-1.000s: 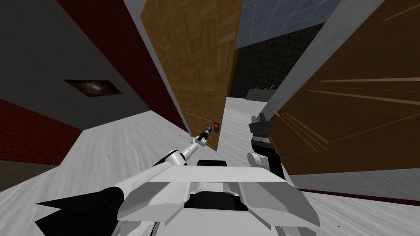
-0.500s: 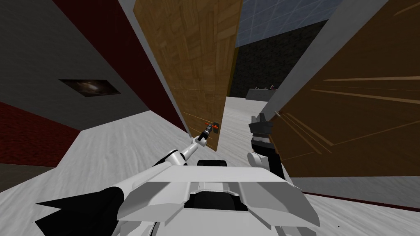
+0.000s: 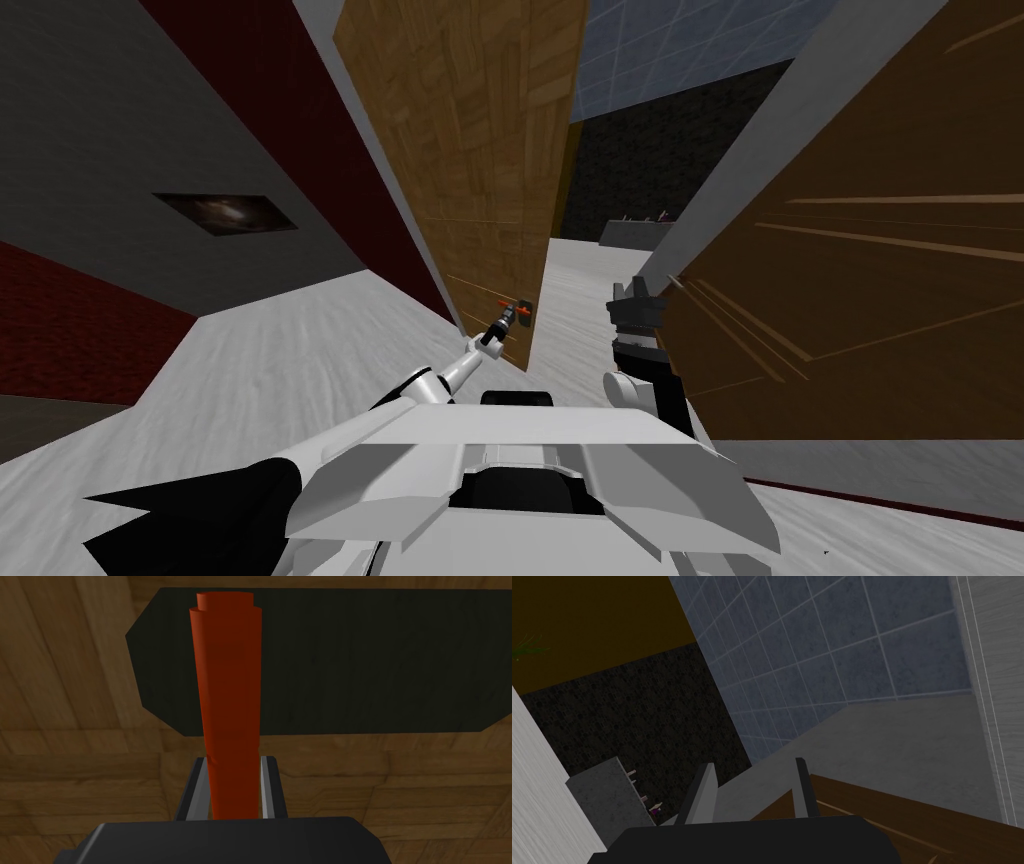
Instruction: Push the door open
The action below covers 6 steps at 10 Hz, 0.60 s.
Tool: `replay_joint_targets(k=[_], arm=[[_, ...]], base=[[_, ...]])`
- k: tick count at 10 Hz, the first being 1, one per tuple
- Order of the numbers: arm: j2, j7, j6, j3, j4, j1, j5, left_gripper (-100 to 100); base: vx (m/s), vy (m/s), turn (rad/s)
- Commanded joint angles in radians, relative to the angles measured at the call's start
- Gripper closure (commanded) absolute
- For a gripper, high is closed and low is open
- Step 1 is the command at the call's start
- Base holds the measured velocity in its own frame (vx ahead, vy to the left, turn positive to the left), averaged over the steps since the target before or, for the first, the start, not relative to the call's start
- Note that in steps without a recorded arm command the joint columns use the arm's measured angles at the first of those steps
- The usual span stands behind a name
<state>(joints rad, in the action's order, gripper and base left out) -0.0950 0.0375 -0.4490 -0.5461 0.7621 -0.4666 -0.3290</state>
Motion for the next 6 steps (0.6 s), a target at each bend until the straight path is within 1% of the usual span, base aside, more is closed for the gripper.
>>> replay_joint_targets(k=[1,2,4,5,6], arm=[[-0.002,0.000,-0.014,0.019,-0.022,-0.020,-0.002,100],[-0.003,-0.001,-0.014,0.026,-0.024,-0.020,-0.003,100],[-0.007,-0.010,-0.015,0.056,-0.034,-0.022,-0.004,100],[-0.008,-0.012,-0.015,0.064,-0.036,-0.022,-0.005,100],[-0.011,-0.017,-0.016,0.082,-0.042,-0.023,-0.006,100]], base=[[0.120,-0.114,0.041],[0.117,-0.142,0.027],[0.160,-0.184,0.055],[0.133,-0.159,0.061],[0.148,-0.158,0.060]])
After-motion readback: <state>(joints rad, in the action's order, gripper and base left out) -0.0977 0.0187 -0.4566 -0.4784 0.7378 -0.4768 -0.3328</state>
